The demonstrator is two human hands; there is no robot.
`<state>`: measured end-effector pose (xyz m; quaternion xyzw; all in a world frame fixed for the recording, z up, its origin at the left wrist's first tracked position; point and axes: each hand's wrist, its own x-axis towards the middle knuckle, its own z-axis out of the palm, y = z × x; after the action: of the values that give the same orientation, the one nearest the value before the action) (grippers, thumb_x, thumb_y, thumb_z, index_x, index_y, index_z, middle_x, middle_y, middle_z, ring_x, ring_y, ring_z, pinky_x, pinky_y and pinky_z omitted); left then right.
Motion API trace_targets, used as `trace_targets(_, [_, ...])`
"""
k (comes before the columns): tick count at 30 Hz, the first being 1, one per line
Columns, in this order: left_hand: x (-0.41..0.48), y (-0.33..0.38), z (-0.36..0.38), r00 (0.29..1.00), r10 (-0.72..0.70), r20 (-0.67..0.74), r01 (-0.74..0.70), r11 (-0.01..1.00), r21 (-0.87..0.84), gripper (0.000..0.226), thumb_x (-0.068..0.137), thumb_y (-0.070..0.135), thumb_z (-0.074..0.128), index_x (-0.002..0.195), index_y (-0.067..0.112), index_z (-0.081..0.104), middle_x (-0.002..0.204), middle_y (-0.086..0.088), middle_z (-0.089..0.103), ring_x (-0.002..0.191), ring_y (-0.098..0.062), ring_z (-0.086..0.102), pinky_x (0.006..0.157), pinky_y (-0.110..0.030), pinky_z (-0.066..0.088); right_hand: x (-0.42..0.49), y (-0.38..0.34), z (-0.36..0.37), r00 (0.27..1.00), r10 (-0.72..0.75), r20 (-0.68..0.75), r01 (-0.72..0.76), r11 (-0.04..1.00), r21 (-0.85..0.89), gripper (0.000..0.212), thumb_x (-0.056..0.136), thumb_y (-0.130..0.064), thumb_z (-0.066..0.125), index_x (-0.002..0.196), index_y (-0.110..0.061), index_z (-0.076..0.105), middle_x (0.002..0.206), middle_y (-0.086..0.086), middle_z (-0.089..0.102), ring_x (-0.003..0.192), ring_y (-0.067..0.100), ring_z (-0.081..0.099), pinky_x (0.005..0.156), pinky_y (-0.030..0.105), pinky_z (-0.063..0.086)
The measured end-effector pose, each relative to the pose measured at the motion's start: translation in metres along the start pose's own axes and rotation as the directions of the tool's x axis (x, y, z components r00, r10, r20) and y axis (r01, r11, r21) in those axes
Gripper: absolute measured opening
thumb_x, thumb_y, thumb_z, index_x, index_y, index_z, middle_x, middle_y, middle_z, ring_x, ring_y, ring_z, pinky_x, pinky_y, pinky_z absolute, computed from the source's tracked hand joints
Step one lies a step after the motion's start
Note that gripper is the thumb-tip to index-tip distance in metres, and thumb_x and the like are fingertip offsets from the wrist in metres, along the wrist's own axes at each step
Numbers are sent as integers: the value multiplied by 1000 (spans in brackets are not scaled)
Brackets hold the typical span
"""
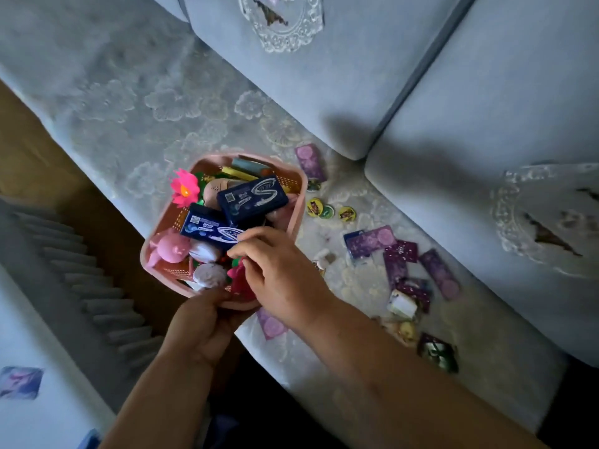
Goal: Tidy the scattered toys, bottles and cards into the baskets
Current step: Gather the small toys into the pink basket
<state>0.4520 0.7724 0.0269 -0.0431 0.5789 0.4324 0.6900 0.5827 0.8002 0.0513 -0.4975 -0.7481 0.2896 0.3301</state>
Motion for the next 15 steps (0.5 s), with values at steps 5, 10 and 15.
trace_targets(5, [-27,-42,-4,998,-24,-53,22,999,-39,30,99,-5,32,125,-7,47,110,-30,65,91,-38,69,64,-54,59,-63,14,-39,960,189,-205,-178,982,67,12,92,-6,57,102,-8,64,104,7,59,93,17,60,79,24,52])
trace_targets(10, [-39,-67,-19,992,-17,-127,19,1000,12,19,97,-7,32,100,2,48,96,-23,60,84,-34,65,53,-47,60,-116,64,-52,762,645,-65,-646,763,-1,15,97,-13,50,109,-13,59,109,5,55,91,14,54,80,23,45])
trace_targets(15, [-27,-83,-41,989,-6,-147,17,997,76,25,95,-7,33,104,7,52,102,-23,62,88,-32,63,66,-46,58,-134,112,-28,609,780,141,-760,625,-178,26,96,-17,48,120,-19,57,124,9,54,104,22,60,92,30,46])
